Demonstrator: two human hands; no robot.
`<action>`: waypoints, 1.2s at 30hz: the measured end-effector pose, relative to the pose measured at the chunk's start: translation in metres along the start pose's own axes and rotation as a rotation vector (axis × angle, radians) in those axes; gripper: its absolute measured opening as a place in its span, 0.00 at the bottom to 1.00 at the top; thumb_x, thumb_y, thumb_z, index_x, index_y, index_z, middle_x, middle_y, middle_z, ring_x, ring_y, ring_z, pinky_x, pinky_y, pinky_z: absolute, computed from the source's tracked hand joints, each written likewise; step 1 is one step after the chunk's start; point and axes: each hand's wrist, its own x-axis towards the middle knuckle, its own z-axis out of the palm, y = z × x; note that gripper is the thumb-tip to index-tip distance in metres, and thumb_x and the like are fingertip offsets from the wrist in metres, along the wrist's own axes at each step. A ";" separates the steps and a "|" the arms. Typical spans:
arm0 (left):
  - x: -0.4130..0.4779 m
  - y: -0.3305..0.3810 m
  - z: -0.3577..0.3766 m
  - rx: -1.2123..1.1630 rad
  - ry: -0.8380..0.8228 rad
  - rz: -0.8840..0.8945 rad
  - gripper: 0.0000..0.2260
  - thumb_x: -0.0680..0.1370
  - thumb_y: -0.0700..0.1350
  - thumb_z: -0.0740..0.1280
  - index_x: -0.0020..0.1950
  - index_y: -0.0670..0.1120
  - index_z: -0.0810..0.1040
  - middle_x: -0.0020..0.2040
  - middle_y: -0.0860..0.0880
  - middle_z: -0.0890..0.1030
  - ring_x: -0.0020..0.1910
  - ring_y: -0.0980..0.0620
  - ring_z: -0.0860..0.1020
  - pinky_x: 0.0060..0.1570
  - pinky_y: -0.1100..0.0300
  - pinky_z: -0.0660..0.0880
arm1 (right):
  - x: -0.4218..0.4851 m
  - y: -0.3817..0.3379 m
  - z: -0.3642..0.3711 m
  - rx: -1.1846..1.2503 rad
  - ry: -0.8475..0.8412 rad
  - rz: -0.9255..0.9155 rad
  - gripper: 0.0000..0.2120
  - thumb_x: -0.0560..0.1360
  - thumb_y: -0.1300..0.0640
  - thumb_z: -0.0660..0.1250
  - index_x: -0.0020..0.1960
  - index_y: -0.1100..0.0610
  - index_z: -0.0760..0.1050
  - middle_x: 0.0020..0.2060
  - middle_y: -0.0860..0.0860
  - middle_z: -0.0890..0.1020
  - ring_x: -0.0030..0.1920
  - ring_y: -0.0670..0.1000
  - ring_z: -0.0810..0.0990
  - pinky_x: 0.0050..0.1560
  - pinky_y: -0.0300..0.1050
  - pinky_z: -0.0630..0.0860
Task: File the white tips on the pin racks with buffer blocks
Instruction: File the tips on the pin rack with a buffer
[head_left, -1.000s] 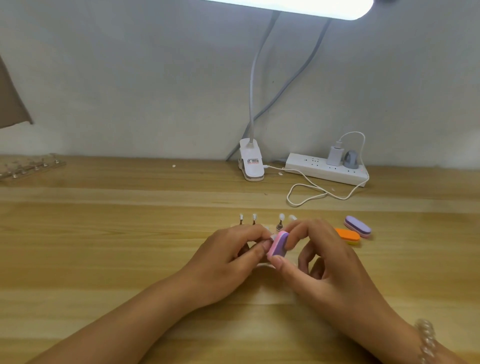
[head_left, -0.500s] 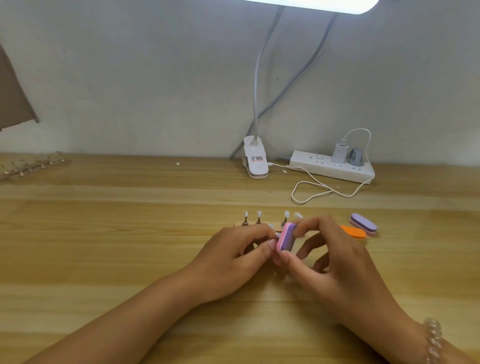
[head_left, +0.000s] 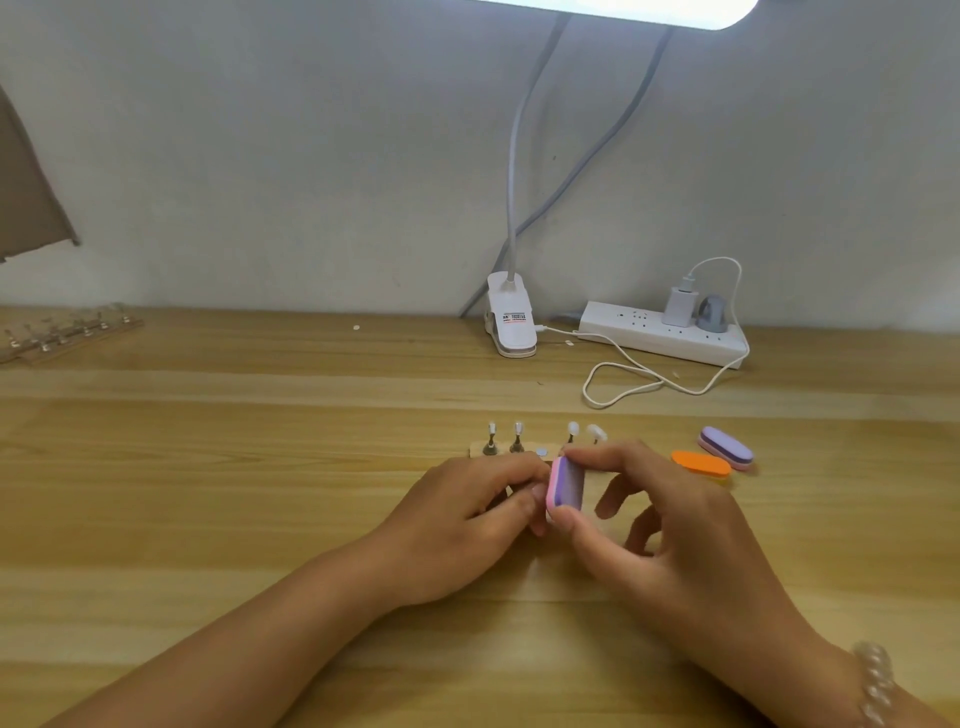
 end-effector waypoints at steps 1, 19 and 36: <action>0.000 0.000 0.000 -0.001 0.000 -0.003 0.09 0.79 0.47 0.59 0.44 0.52 0.78 0.38 0.59 0.79 0.42 0.57 0.77 0.46 0.54 0.73 | 0.000 0.003 0.000 0.032 0.008 0.027 0.16 0.69 0.41 0.71 0.54 0.44 0.78 0.45 0.37 0.81 0.44 0.47 0.80 0.33 0.39 0.75; 0.000 0.002 0.000 0.033 0.009 0.038 0.11 0.80 0.47 0.60 0.41 0.60 0.74 0.37 0.62 0.79 0.40 0.62 0.76 0.42 0.64 0.67 | 0.003 0.008 -0.001 0.111 0.009 0.122 0.13 0.69 0.46 0.72 0.52 0.45 0.79 0.46 0.35 0.82 0.39 0.47 0.78 0.35 0.35 0.71; 0.001 -0.003 0.001 -0.040 0.026 0.031 0.07 0.81 0.47 0.62 0.48 0.57 0.79 0.38 0.62 0.78 0.34 0.57 0.76 0.38 0.58 0.73 | 0.004 0.006 -0.002 0.093 0.068 0.107 0.14 0.69 0.40 0.72 0.51 0.44 0.78 0.47 0.35 0.81 0.39 0.48 0.78 0.35 0.37 0.70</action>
